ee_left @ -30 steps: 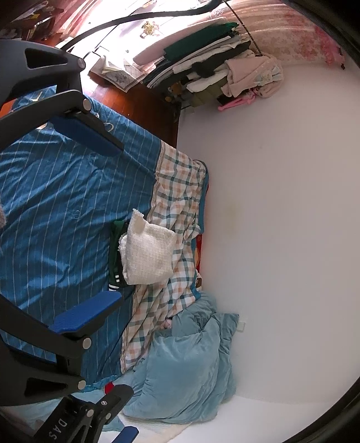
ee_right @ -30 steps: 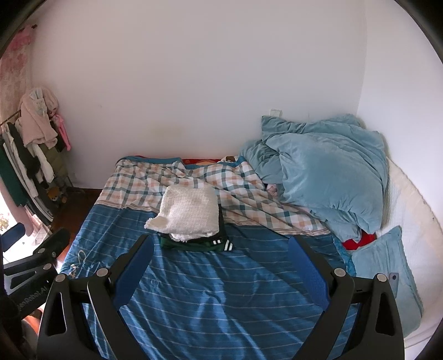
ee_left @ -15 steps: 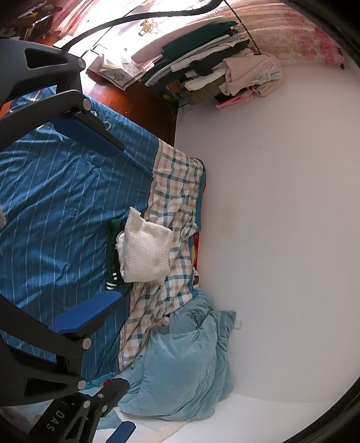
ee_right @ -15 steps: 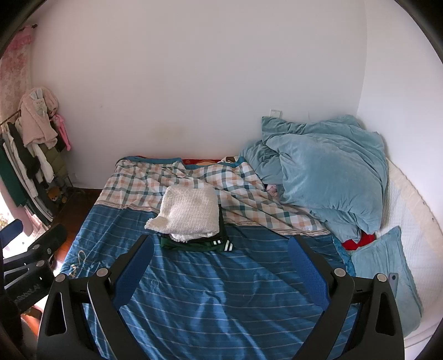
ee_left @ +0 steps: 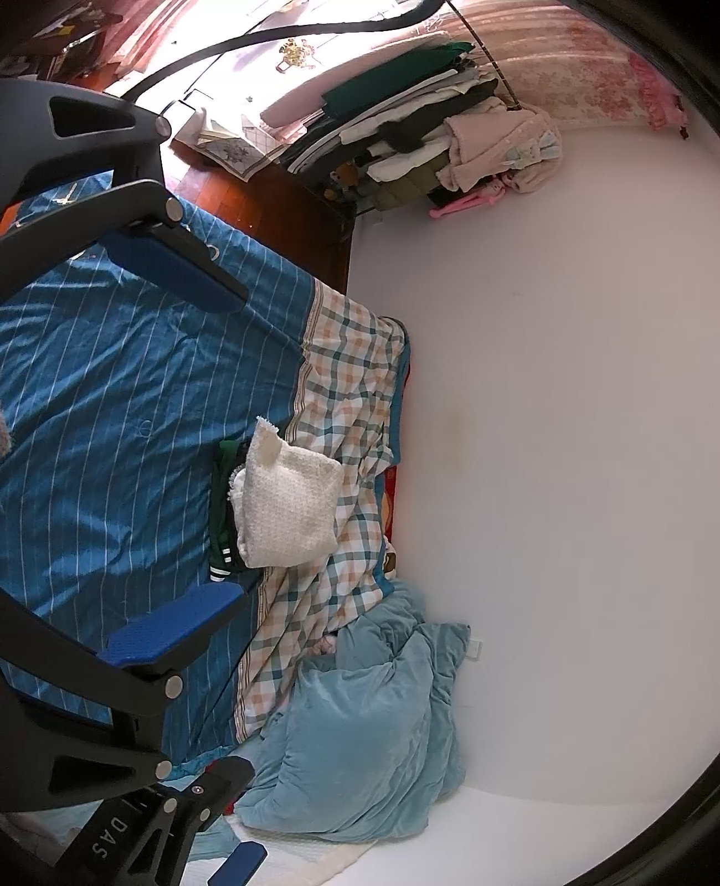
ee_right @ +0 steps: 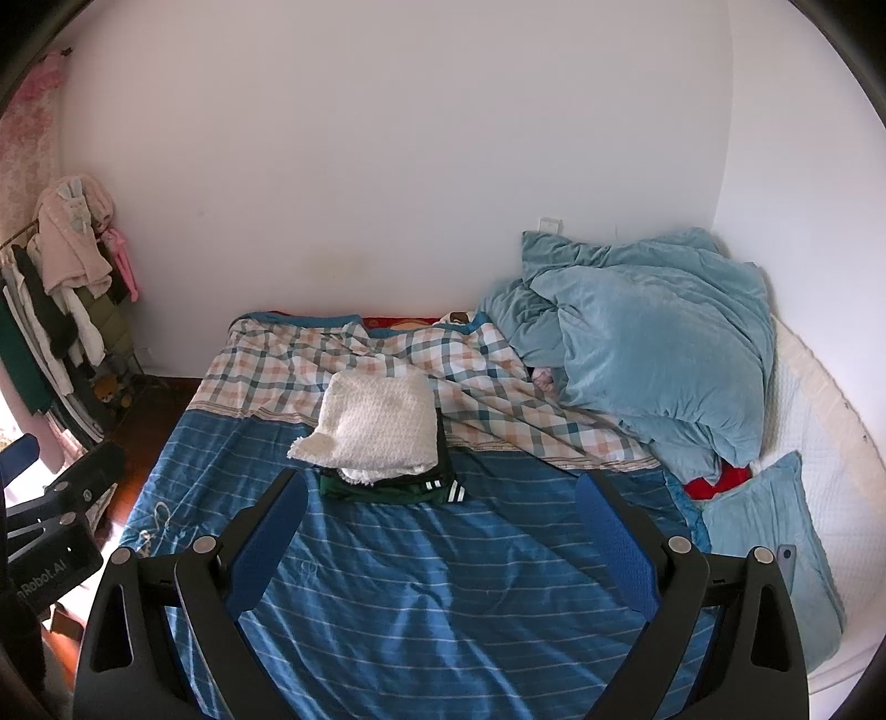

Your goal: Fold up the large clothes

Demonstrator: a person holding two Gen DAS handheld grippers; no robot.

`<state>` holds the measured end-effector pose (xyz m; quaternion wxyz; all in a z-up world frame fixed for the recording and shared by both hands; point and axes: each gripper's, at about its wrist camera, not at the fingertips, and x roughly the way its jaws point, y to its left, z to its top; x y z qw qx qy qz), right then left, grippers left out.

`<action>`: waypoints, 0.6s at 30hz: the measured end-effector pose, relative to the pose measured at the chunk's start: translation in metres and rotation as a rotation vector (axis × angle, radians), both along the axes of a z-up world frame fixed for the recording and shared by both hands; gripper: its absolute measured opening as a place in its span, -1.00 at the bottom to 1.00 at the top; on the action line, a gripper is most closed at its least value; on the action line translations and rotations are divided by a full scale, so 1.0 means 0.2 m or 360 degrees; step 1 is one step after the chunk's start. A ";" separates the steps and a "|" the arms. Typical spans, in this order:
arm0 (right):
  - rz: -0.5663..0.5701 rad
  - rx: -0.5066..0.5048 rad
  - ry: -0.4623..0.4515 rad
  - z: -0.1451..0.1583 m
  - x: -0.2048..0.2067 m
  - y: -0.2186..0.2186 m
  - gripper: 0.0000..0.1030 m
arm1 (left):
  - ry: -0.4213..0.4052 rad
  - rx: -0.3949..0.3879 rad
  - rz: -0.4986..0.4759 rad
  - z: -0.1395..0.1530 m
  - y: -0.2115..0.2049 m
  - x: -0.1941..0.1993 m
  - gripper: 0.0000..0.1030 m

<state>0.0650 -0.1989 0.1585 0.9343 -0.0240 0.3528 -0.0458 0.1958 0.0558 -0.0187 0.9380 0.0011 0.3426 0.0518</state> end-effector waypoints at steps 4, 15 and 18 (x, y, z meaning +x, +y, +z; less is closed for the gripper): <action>-0.0001 -0.0004 0.0000 0.00 0.00 0.00 0.92 | 0.0000 0.0000 0.0001 0.00 0.00 0.00 0.93; -0.0005 -0.0004 0.0001 -0.01 -0.01 0.02 0.92 | 0.0000 0.0002 0.0008 0.00 0.01 0.00 0.93; -0.0003 -0.0002 0.0007 -0.03 -0.01 0.02 0.92 | 0.0009 0.0000 0.0013 -0.01 0.02 0.01 0.93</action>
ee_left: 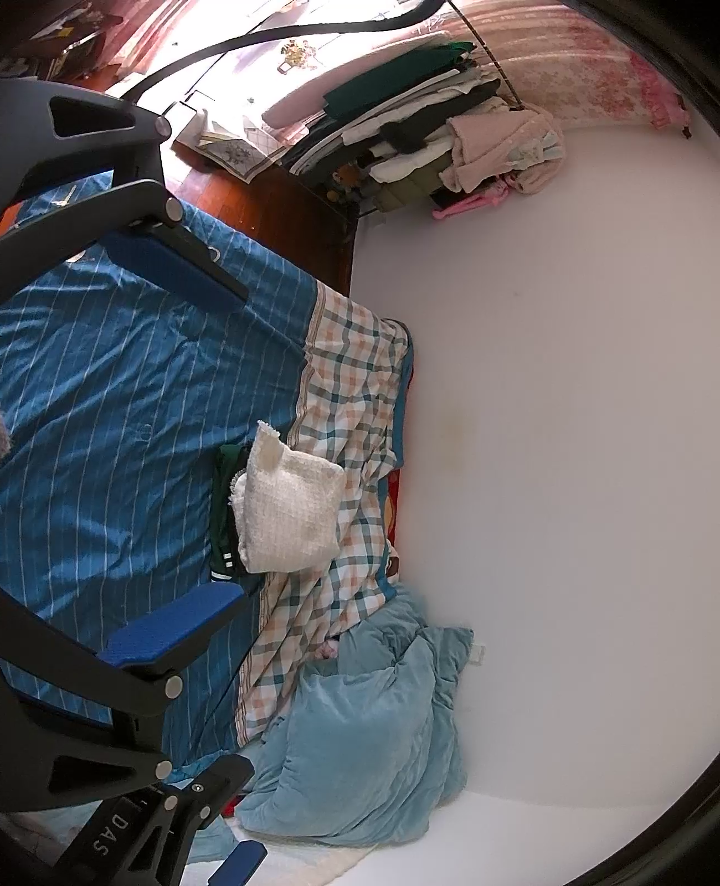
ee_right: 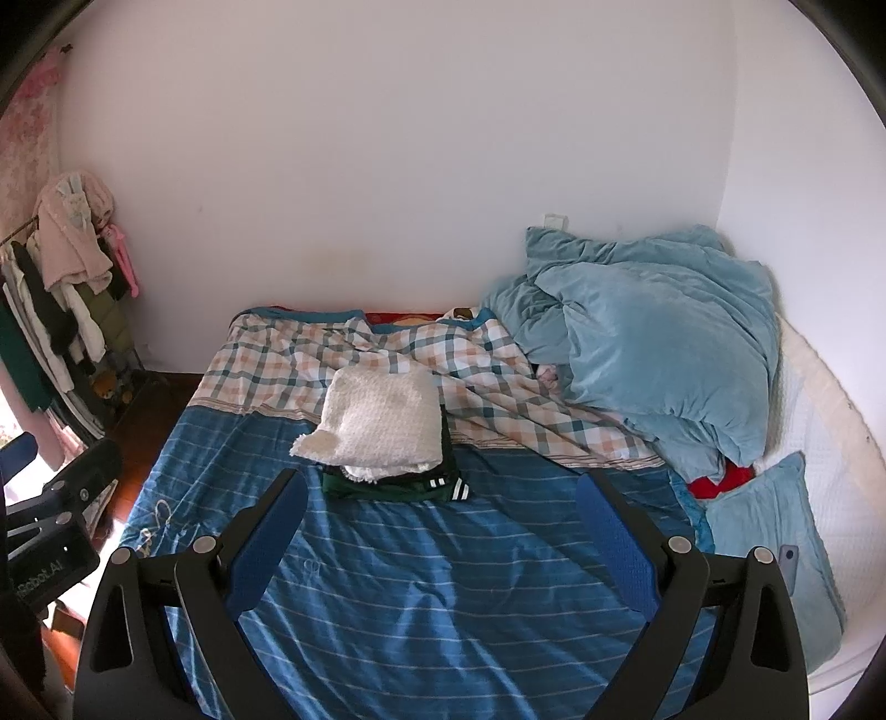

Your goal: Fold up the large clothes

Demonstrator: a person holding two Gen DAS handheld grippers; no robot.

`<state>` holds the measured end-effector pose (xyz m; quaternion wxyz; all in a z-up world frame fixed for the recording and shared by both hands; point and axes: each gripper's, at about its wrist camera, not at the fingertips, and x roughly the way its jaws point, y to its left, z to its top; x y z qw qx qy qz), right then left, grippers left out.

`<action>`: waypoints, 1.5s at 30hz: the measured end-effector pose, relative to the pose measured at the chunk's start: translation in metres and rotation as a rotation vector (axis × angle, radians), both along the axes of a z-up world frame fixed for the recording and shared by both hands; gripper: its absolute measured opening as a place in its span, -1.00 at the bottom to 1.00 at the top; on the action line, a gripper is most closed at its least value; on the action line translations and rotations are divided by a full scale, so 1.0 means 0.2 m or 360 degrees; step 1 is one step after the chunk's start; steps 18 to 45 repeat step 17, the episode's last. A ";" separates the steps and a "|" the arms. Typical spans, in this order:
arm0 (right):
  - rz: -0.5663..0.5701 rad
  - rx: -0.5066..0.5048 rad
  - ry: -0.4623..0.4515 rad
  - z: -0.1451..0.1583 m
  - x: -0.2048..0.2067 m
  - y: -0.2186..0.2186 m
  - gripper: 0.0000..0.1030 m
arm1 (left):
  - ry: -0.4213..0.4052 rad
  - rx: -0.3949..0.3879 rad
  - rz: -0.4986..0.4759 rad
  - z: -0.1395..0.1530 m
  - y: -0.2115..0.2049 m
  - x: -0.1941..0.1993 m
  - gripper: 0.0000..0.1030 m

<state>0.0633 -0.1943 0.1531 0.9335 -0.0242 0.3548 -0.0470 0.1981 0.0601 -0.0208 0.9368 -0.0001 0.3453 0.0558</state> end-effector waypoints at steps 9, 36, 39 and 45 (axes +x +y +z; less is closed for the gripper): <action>0.0002 0.0003 0.0004 -0.02 -0.01 0.01 0.92 | 0.0011 0.0002 0.0009 -0.02 0.03 0.00 0.93; 0.0006 0.0002 0.0005 -0.02 0.00 0.00 0.92 | 0.0019 0.0004 0.0009 -0.02 0.03 0.01 0.93; 0.0006 0.0002 0.0005 -0.02 0.00 0.00 0.92 | 0.0019 0.0004 0.0009 -0.02 0.03 0.01 0.93; 0.0006 0.0002 0.0005 -0.02 0.00 0.00 0.92 | 0.0019 0.0004 0.0009 -0.02 0.03 0.01 0.93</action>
